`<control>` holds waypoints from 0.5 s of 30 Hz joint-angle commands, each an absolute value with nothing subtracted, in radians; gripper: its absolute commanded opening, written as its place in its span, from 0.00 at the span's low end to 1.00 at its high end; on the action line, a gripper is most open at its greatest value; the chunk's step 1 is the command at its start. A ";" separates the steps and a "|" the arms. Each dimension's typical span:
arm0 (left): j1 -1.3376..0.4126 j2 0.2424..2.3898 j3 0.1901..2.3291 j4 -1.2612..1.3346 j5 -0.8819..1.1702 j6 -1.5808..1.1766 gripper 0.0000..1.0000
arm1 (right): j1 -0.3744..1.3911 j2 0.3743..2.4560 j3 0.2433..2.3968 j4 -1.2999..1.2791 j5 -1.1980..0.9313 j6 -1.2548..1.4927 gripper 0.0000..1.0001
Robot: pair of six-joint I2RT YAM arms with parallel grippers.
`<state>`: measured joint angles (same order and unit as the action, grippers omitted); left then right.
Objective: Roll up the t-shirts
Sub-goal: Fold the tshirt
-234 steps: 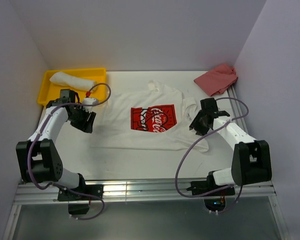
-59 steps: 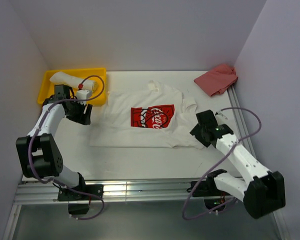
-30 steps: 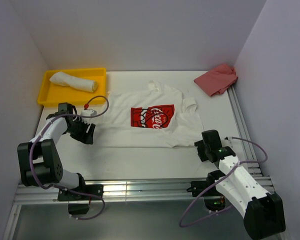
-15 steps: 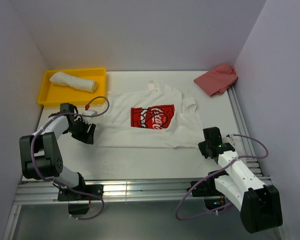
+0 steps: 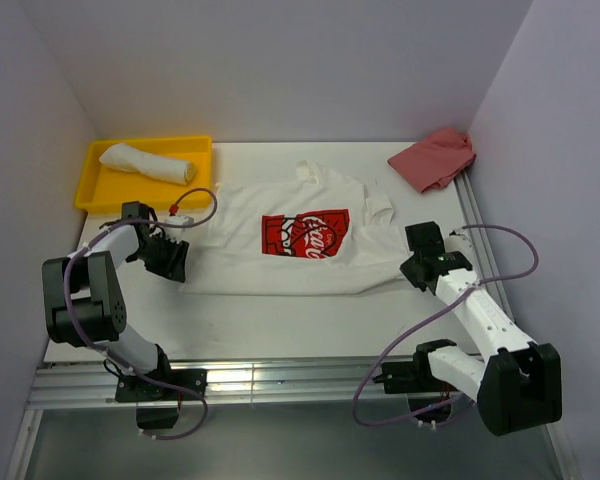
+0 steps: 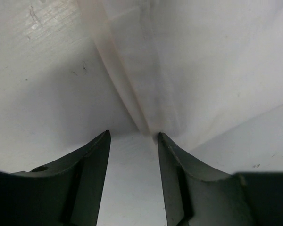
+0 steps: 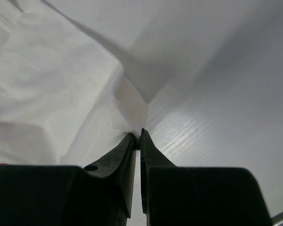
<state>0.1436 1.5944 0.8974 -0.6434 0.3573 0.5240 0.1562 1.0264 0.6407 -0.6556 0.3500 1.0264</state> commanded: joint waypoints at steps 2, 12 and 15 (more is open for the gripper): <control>0.144 1.625 0.911 -0.635 0.356 0.511 0.46 | 0.146 1.071 0.670 -0.710 0.425 0.943 0.13; 0.143 1.579 0.927 -0.670 0.357 0.520 0.46 | 0.103 1.046 0.644 -0.719 0.361 0.940 0.60; 0.143 1.543 0.931 -0.687 0.362 0.523 0.51 | 0.097 0.996 0.621 -0.727 0.322 0.969 0.64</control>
<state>0.1432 1.5959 0.9054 -0.6552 0.3538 0.5117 0.1074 1.0531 0.6312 -0.7040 0.3431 0.9501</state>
